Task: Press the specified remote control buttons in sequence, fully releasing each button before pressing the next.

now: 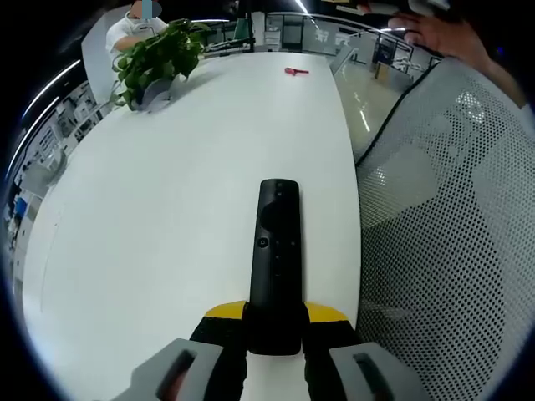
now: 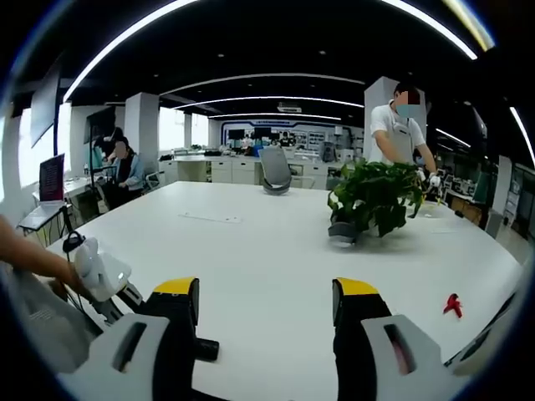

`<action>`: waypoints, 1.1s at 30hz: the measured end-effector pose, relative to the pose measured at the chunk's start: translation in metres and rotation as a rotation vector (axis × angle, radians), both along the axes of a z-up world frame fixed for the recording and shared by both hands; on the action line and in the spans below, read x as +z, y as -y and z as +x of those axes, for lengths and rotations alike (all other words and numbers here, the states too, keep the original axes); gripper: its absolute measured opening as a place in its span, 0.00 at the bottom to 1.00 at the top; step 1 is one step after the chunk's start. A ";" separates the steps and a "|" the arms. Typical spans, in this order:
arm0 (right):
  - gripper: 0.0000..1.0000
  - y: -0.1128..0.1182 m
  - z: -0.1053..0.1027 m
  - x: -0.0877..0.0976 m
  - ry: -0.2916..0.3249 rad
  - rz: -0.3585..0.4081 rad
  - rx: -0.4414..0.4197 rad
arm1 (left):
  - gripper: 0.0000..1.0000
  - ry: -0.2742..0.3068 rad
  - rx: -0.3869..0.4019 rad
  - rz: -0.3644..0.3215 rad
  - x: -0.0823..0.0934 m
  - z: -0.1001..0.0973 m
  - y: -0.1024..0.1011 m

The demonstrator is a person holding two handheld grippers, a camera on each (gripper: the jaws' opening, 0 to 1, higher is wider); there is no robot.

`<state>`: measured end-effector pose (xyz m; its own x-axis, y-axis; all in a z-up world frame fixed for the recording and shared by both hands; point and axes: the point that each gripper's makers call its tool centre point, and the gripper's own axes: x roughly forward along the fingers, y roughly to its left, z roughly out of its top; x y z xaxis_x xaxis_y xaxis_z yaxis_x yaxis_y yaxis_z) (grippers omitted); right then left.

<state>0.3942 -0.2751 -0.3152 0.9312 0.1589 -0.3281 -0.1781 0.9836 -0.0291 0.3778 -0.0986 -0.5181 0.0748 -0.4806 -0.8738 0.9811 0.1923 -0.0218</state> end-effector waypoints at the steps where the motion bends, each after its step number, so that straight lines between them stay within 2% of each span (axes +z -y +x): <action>1: 0.66 0.000 0.000 -0.001 -0.004 0.001 0.000 | 0.24 -0.007 0.002 -0.001 0.000 0.000 0.000; 4: 0.65 0.000 0.000 -0.001 -0.006 0.001 0.002 | 0.23 -0.027 -0.005 0.015 0.000 0.001 0.000; 7: 0.64 0.000 0.000 -0.001 -0.010 0.000 0.002 | 0.23 -0.013 -0.019 0.038 0.000 0.006 -0.003; 12: 0.64 0.002 0.000 -0.002 -0.014 0.007 -0.008 | 0.23 -0.035 0.001 0.022 0.004 0.020 -0.008; 19: 0.63 0.004 0.000 -0.004 -0.028 0.028 -0.017 | 0.23 -0.008 0.019 0.041 0.010 0.055 -0.019; 24: 0.62 0.006 0.000 -0.007 -0.044 0.032 -0.023 | 0.23 0.025 0.001 0.074 0.014 0.081 -0.022; 26: 0.62 0.006 0.001 -0.008 -0.047 0.034 -0.024 | 0.23 0.066 -0.032 0.106 0.015 0.094 -0.024; 33: 0.62 0.007 0.001 -0.012 -0.064 0.024 -0.028 | 0.23 0.084 -0.049 0.129 0.017 0.122 -0.019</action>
<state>0.3949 -0.2819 -0.3269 0.9126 0.1417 -0.3836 -0.1512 0.9885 0.0054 0.4998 -0.0794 -0.5014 0.1292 -0.3697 -0.9201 0.9867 0.1403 0.0821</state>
